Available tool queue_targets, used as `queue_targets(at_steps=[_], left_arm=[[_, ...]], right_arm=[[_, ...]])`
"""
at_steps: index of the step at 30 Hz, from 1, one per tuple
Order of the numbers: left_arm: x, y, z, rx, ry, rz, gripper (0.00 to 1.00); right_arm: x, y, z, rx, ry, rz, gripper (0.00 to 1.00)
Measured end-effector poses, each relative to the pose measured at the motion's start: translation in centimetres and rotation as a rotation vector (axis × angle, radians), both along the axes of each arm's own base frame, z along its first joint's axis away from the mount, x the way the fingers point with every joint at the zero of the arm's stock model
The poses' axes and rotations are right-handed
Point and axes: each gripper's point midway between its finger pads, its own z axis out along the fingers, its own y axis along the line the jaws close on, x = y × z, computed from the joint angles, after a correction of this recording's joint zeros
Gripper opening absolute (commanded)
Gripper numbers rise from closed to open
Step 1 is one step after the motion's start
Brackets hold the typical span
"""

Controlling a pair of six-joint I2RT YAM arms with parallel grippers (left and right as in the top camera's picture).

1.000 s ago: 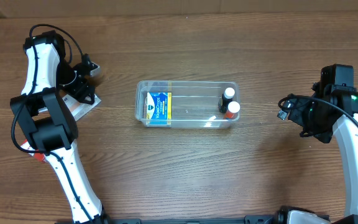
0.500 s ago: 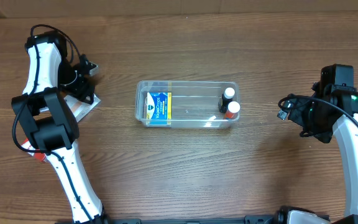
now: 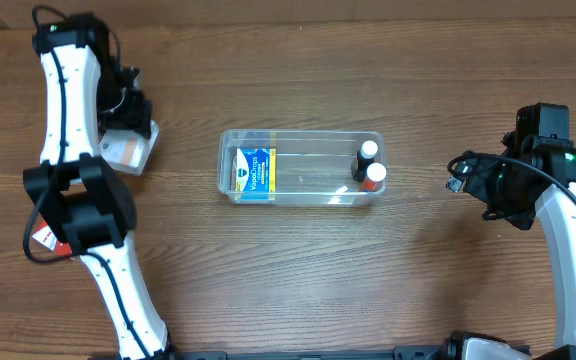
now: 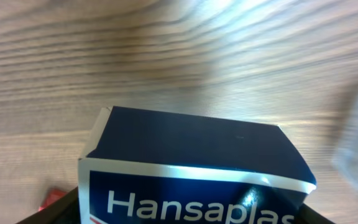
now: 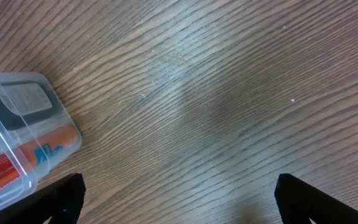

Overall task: Pack container
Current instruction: 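Lift the Hansaplast box and carry it over the container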

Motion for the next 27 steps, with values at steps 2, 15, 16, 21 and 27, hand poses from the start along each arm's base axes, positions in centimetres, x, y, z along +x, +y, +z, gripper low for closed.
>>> queue_targets(at_steps=[2, 15, 16, 21, 27], left_arm=[[-0.3, -2.5, 3.8, 0.000, -0.071, 0.002, 0.32], [-6.0, -26.1, 15.9, -0.238, -0.338, -0.085, 0.23], [-6.0, -27.4, 15.5, -0.251, -0.337, -0.081, 0.22], [-6.6, -32.8, 12.1, -0.272, -0.262, -0.046, 0.17], [-6.7, -34.9, 4.1, -0.174, -0.078, 0.050, 0.05]], right_arm=[[-0.2, 0.0, 0.0, 0.001, 0.006, 0.000, 1.00], [-0.8, 0.4, -0.1, 0.022, 0.031, 0.003, 1.00], [-0.8, 0.5, -0.2, 0.025, 0.031, 0.004, 1.00], [-0.9, 0.6, -0.2, 0.029, 0.036, 0.005, 1.00], [-0.9, 0.6, -0.2, 0.029, 0.037, 0.005, 1.00]])
